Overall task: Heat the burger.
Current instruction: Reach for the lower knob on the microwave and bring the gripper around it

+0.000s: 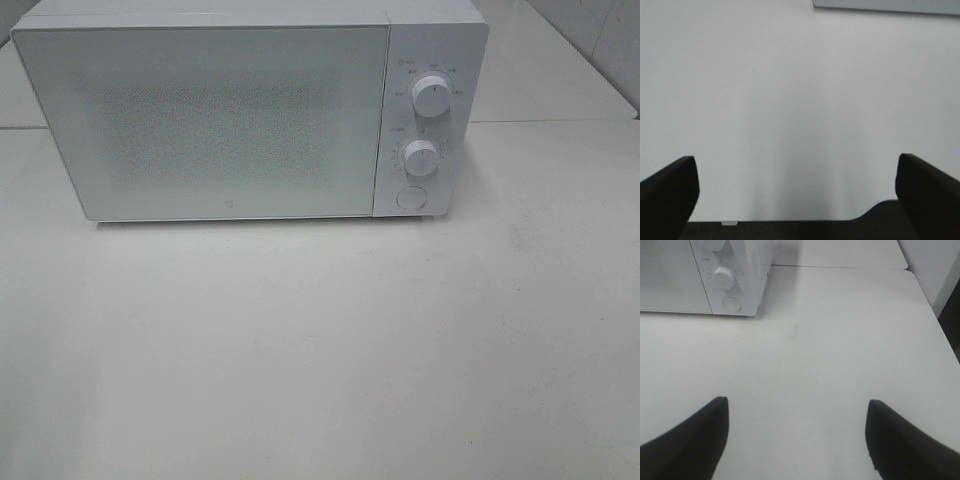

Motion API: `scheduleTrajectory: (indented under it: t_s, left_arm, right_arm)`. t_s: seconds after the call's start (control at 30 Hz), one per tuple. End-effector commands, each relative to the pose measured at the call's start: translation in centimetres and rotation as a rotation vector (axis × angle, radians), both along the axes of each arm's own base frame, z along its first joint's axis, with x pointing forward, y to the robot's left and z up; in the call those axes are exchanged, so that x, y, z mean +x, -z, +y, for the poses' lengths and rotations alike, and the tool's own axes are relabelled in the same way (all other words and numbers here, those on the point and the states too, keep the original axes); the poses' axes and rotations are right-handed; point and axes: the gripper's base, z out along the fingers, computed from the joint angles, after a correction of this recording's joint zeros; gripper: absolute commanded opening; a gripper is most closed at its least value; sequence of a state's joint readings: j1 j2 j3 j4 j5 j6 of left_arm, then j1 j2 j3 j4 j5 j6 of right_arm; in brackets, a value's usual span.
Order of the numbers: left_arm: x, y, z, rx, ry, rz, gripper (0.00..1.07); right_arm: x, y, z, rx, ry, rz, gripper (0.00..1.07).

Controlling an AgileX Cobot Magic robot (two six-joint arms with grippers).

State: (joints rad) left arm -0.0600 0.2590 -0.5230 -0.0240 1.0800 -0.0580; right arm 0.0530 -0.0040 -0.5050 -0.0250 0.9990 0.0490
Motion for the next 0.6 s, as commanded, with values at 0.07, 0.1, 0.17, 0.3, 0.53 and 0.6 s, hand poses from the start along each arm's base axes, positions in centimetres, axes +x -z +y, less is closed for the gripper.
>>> scheduleTrajectory:
  t_s: [0.07, 0.1, 0.17, 0.3, 0.53, 0.6]
  left_arm:
    - [-1.5, -0.2, 0.0, -0.011, 0.004, -0.106, 1.0]
    - [-1.8, -0.3, 0.1, -0.013, 0.002, -0.128, 1.0]
    - [-2.4, -0.3, 0.1, -0.014, -0.001, -0.162, 1.0]
    - [-3.5, -0.3, 0.2, -0.009, -0.053, -0.237, 1.0]
    - [-4.4, -0.3, 0.1, -0.006, -0.087, -0.293, 1.0]
    - [-4.4, -0.3, 0.1, -0.005, -0.087, -0.294, 1.0]
  right_arm:
    - [-0.3, 0.1, 0.0, -0.015, 0.001, -0.027, 0.75]
    - [-0.3, 0.1, 0.0, -0.015, 0.001, -0.027, 0.75]
    - [-0.3, 0.1, 0.0, -0.015, 0.001, -0.027, 0.75]
    - [-0.3, 0.1, 0.0, -0.015, 0.001, -0.027, 0.75]
    - [-0.3, 0.1, 0.0, -0.015, 0.001, -0.027, 0.75]
    - [-0.3, 0.1, 0.0, -0.015, 0.001, -0.025, 0.75]
